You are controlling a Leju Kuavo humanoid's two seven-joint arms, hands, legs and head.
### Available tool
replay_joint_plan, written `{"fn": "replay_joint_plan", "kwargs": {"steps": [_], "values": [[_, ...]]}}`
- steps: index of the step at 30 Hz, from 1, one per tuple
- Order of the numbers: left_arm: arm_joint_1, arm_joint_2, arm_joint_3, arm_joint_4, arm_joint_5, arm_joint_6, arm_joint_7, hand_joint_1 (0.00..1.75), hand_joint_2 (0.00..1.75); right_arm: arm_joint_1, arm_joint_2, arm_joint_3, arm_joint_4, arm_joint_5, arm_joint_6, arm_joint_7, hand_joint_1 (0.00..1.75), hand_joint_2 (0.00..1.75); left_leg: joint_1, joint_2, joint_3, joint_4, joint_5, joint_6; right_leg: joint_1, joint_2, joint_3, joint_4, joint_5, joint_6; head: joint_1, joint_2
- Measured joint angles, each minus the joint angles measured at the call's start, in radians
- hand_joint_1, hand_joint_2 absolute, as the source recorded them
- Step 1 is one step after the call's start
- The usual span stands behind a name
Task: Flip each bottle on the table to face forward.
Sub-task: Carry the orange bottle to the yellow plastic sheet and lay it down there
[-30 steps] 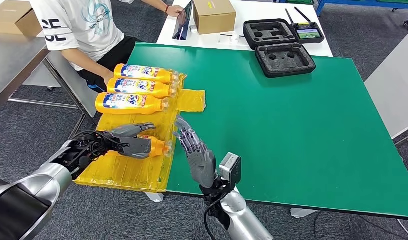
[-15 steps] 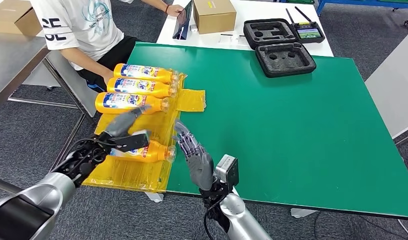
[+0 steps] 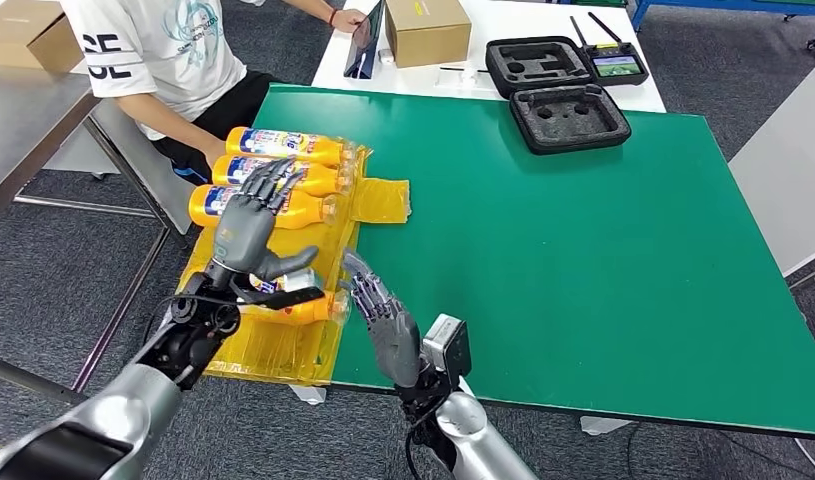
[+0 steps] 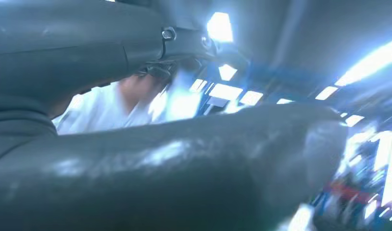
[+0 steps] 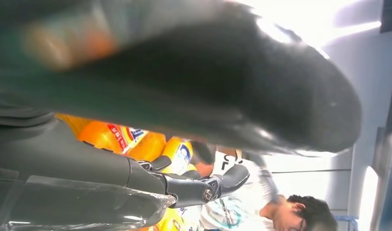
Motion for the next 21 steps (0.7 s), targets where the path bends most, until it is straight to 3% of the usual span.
{"fn": "replay_joint_plan", "kwargs": {"steps": [1,2,5,8,9,10,12,13,14,16,17,18,19,20,21], "values": [[0.021,-0.015,0.049,-0.052,-0.009,0.000,0.000,0.00,0.00,0.000,0.000,0.004,0.003,0.001,-0.006,-0.005,0.00,1.31,0.000,0.000,0.000,0.000,0.000,0.000,0.000,0.000,0.000,0.000,0.000,0.000,0.000,0.000],[0.035,-0.028,0.094,-0.092,0.031,0.000,0.000,0.00,0.44,0.000,0.000,0.007,0.004,0.003,-0.019,-0.012,0.00,1.75,0.000,0.000,-0.001,0.000,-0.001,0.000,0.000,0.000,0.000,0.000,0.000,0.000,0.000,0.000],[0.070,-0.042,0.167,-0.153,0.446,-0.048,0.002,0.00,1.75,0.007,-0.001,0.011,-0.016,0.019,-0.120,-0.025,0.04,1.75,0.000,0.001,0.000,0.000,-0.001,-0.001,0.000,0.001,0.000,0.000,0.000,0.000,0.000,0.000],[0.158,-0.046,0.188,-0.229,1.010,-0.176,0.001,1.27,1.75,0.024,-0.010,0.011,-0.088,0.079,-0.334,-0.028,1.35,1.75,0.000,0.001,0.001,0.000,-0.001,-0.001,0.000,0.001,-0.001,0.000,0.000,0.000,0.000,0.000],[0.200,-0.052,0.192,-0.265,1.139,-0.212,-0.001,1.55,1.75,0.030,-0.016,0.011,-0.119,0.102,-0.423,-0.028,1.32,1.75,0.000,0.001,0.001,0.000,-0.001,-0.001,0.000,0.001,-0.001,0.000,-0.001,0.000,0.000,0.000],[0.245,-0.059,0.195,-0.305,1.219,-0.236,-0.002,1.43,1.75,0.037,-0.023,0.011,-0.152,0.119,-0.507,-0.028,0.89,1.75,0.000,0.001,0.000,0.000,-0.001,-0.001,0.000,0.001,-0.001,0.000,-0.001,0.000,0.000,0.000],[0.333,-0.076,0.196,-0.390,1.226,-0.244,-0.004,0.56,1.75,0.058,-0.038,0.011,-0.219,0.138,-0.643,-0.028,0.05,1.75,0.000,0.001,0.000,0.000,-0.002,-0.001,0.000,0.001,-0.001,-0.001,-0.001,0.000,0.000,0.000],[0.371,-0.084,0.196,-0.433,1.177,-0.235,-0.006,0.28,1.75,0.070,-0.046,0.011,-0.250,0.145,-0.694,-0.028,0.48,1.75,0.000,0.001,-0.001,0.000,-0.003,-0.001,0.000,0.001,-0.001,-0.001,-0.001,0.000,0.000,0.000],[0.404,-0.091,0.195,-0.476,1.118,-0.218,-0.007,0.44,1.75,0.082,-0.053,0.011,-0.276,0.152,-0.736,-0.028,0.84,1.75,0.000,0.001,-0.001,0.000,-0.004,0.000,-0.001,0.001,-0.001,-0.002,-0.001,0.000,0.000,0.000],[0.455,-0.101,0.186,-0.555,1.018,-0.166,-0.010,1.26,1.75,0.105,-0.064,0.010,-0.316,0.166,-0.788,-0.028,0.94,1.75,-0.001,0.000,-0.001,0.000,-0.005,0.001,-0.001,0.001,-0.001,-0.002,-0.001,0.000,0.000,0.000],[0.477,-0.105,0.179,-0.587,0.987,-0.139,-0.010,1.26,1.75,0.117,-0.067,0.009,-0.331,0.170,-0.799,-0.028,0.51,1.75,-0.001,0.000,-0.001,0.000,-0.005,0.001,-0.001,0.001,-0.001,-0.002,-0.001,0.000,0.000,0.000],[0.499,-0.107,0.170,-0.619,0.967,-0.116,-0.011,0.82,1.75,0.128,-0.070,0.008,-0.344,0.173,-0.803,-0.028,0.46,1.75,-0.001,0.000,-0.001,0.000,-0.006,0.001,-0.001,0.001,-0.001,-0.002,-0.002,0.000,0.000,0.000],[0.520,-0.110,0.161,-0.647,0.955,-0.099,-0.011,0.41,1.75,0.140,-0.072,0.008,-0.354,0.173,-0.806,-0.028,0.72,1.75,-0.001,0.000,-0.001,0.000,-0.006,0.001,-0.001,0.001,-0.001,-0.002,-0.002,0.000,0.000,0.000],[0.539,-0.114,0.152,-0.673,0.946,-0.084,-0.011,0.15,1.75,0.150,-0.075,0.007,-0.360,0.171,-0.807,-0.028,1.09,1.75,0.000,0.000,-0.001,0.000,-0.006,0.001,0.000,0.001,-0.001,-0.002,-0.002,0.000,0.000,0.000],[0.558,-0.116,0.143,-0.697,0.933,-0.066,-0.011,0.58,1.75,0.158,-0.077,0.007,-0.364,0.166,-0.807,-0.028,1.53,1.75,0.000,0.000,-0.001,0.000,-0.006,0.001,0.000,0.001,-0.001,-0.002,-0.002,0.000,0.000,0.000]]}}
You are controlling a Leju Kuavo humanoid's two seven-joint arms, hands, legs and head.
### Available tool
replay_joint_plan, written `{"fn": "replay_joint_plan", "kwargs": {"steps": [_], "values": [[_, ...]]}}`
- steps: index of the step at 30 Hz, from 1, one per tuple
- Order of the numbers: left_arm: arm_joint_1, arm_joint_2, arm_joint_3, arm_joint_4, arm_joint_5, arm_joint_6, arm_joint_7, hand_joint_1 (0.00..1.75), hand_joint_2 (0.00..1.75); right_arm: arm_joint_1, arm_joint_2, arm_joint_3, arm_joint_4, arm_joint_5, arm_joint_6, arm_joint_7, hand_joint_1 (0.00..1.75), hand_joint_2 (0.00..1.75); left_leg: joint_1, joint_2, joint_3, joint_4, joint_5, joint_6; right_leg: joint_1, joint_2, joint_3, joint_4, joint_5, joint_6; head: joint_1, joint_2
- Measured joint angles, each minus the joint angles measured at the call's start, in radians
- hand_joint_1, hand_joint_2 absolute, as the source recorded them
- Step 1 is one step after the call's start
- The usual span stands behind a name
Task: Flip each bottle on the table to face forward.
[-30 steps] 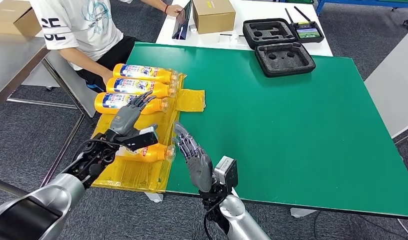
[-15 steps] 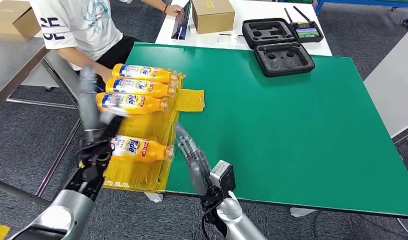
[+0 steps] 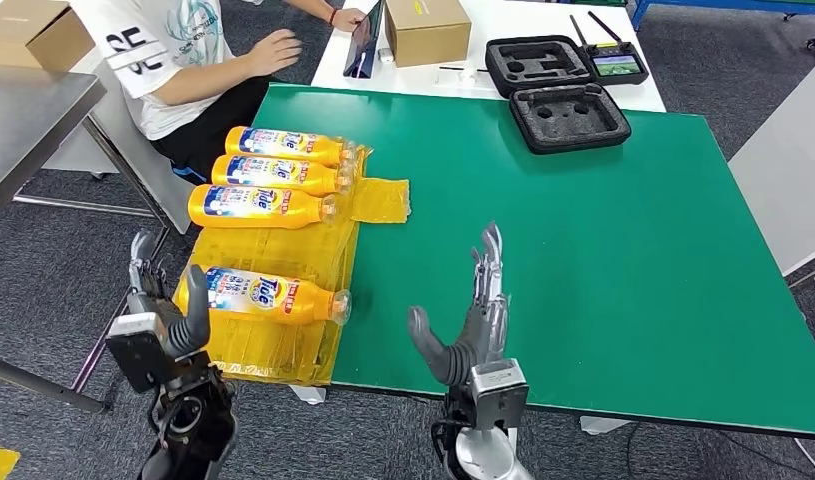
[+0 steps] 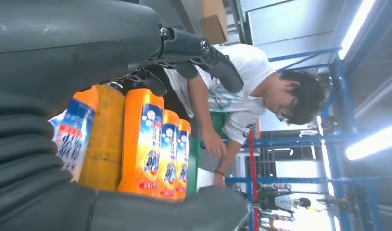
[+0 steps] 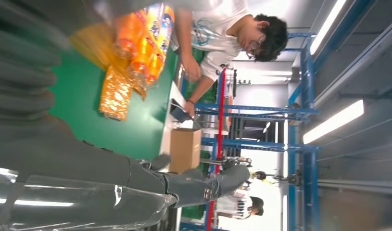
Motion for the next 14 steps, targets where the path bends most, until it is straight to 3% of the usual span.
{"fn": "replay_joint_plan", "kwargs": {"steps": [1,2,3,4,5,6,7,9,10,11,13,14], "values": [[0.016,-0.002,-0.010,-0.021,-0.017,0.017,0.000,1.02,1.75,0.007,-0.002,0.000,-0.002,-0.005,0.000,0.000,1.26,1.75,0.000,0.000,0.000,0.000,0.000,0.000,0.000,0.000,0.000,0.000,0.000,0.000,0.000,0.000],[0.030,-0.003,-0.022,-0.040,-0.033,0.032,0.000,1.03,1.75,0.014,-0.004,0.000,-0.003,-0.010,0.002,0.000,0.93,1.75,0.000,0.000,0.000,0.000,0.000,0.000,0.000,0.000,0.000,0.000,0.000,0.000,0.000,0.000],[0.042,-0.003,-0.035,-0.058,-0.048,0.045,0.000,0.89,1.75,0.020,-0.005,0.000,-0.004,-0.015,0.006,0.000,0.55,1.75,0.000,0.000,0.000,0.000,0.000,0.000,0.000,0.000,0.000,0.000,0.000,0.000,0.000,0.000],[0.052,-0.003,-0.047,-0.073,-0.059,0.052,0.000,0.45,1.75,0.025,-0.006,0.000,-0.004,-0.018,0.012,0.000,0.50,1.75,0.000,0.000,0.000,0.000,0.000,0.000,0.000,0.000,0.000,0.000,0.000,0.000,0.000,0.000],[0.063,-0.003,-0.060,-0.088,-0.070,0.057,0.000,0.03,1.75,0.029,-0.007,0.000,-0.003,-0.022,0.020,0.000,0.88,1.75,0.000,0.000,0.000,0.000,0.000,0.000,0.000,0.000,0.000,0.000,0.000,0.000,0.000,0.000],[0.072,-0.003,-0.071,-0.101,-0.081,0.060,0.000,0.45,1.75,0.033,-0.007,-0.001,-0.002,-0.026,0.030,0.000,1.29,1.75,0.000,0.000,0.000,0.000,0.000,0.000,0.000,0.000,0.000,0.000,0.000,0.000,0.000,0.000],[0.082,-0.002,-0.082,-0.114,-0.098,0.062,0.000,0.70,1.75,0.038,-0.007,-0.001,0.000,-0.031,0.039,0.000,1.23,1.75,0.000,0.000,0.000,0.000,0.000,0.000,0.000,0.000,0.000,0.000,0.000,0.000,0.000,0.000],[0.099,-0.002,-0.099,-0.134,-0.126,0.063,0.000,0.69,1.75,0.047,-0.007,-0.001,0.004,-0.039,0.053,0.000,0.47,1.75,0.000,0.000,0.000,0.000,0.000,0.000,0.000,0.000,0.000,0.000,0.000,0.000,0.000,0.000],[0.106,-0.002,-0.106,-0.141,-0.133,0.063,0.000,0.34,1.75,0.052,-0.007,-0.001,0.006,-0.040,0.056,0.000,0.49,1.75,0.000,0.000,0.000,0.000,0.000,0.000,0.000,0.000,0.001,0.000,0.000,0.000,0.000,0.000],[0.111,-0.002,-0.113,-0.145,-0.136,0.063,0.000,0.53,1.75,0.056,-0.006,-0.001,0.008,-0.040,0.058,0.000,0.93,1.75,0.000,0.000,0.000,0.000,0.000,0.000,0.000,0.000,0.001,0.000,0.000,0.000,0.000,0.000],[0.117,-0.002,-0.128,-0.149,-0.146,0.062,0.000,1.29,1.75,0.061,-0.006,-0.002,0.014,-0.040,0.063,0.000,0.88,1.75,0.000,0.000,0.000,0.000,0.000,0.000,0.000,0.000,0.001,0.000,0.000,0.000,0.000,0.000],[0.119,-0.002,-0.132,-0.149,-0.149,0.061,0.000,1.61,1.75,0.063,-0.006,-0.002,0.015,-0.039,0.064,0.000,0.59,1.75,0.000,0.000,0.000,0.000,0.000,0.000,0.000,0.000,0.000,0.000,0.000,0.000,0.000,0.000]]}}
